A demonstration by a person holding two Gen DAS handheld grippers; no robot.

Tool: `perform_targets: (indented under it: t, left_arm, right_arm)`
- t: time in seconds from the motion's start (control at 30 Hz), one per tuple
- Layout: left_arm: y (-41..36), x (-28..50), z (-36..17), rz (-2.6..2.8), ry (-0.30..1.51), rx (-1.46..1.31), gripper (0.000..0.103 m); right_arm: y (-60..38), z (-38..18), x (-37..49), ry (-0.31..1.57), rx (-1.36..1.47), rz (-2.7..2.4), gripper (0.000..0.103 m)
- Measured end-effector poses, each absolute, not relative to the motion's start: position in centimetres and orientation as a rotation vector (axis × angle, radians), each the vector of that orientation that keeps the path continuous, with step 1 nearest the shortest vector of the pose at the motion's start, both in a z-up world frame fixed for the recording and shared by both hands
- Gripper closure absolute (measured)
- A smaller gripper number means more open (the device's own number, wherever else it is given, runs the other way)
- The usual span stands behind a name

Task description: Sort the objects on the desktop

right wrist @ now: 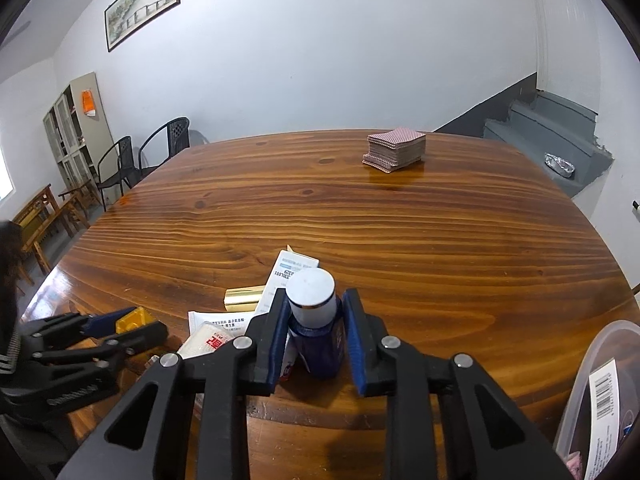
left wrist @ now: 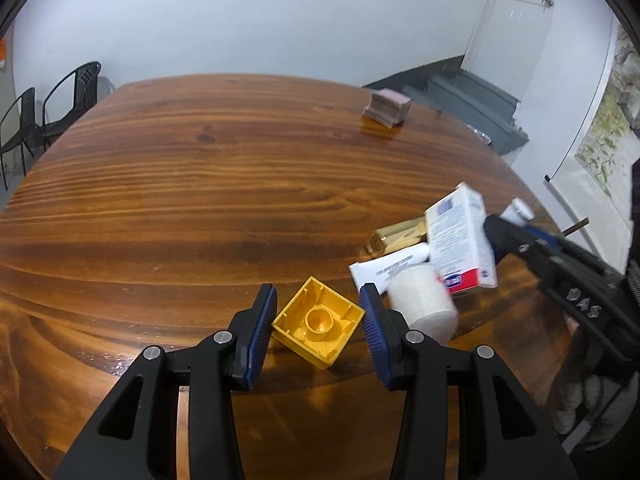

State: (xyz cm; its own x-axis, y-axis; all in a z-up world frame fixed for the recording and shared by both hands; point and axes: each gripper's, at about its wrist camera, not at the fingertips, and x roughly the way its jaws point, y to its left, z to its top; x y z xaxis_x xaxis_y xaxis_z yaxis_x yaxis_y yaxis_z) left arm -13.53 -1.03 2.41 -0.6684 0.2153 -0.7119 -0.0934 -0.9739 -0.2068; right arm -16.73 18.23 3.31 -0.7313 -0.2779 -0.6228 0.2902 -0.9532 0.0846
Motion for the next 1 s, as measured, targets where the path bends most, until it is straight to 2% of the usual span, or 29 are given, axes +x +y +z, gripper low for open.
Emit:
perform_targets:
  t: [0.63, 1.0]
  left_arm:
    - [0.7, -10.8, 5.3, 2.715, -0.203, -1.046, 0.057]
    - [0.4, -9.2, 5.9, 2.744, -0.238, -1.014, 0.057]
  right_arm:
    - [20.0, 5.0, -14.3, -0.053, 0.914, -2.677, 0.074]
    - [18.2, 5.1, -13.1, -0.039, 0.889, -2.603, 0.074]
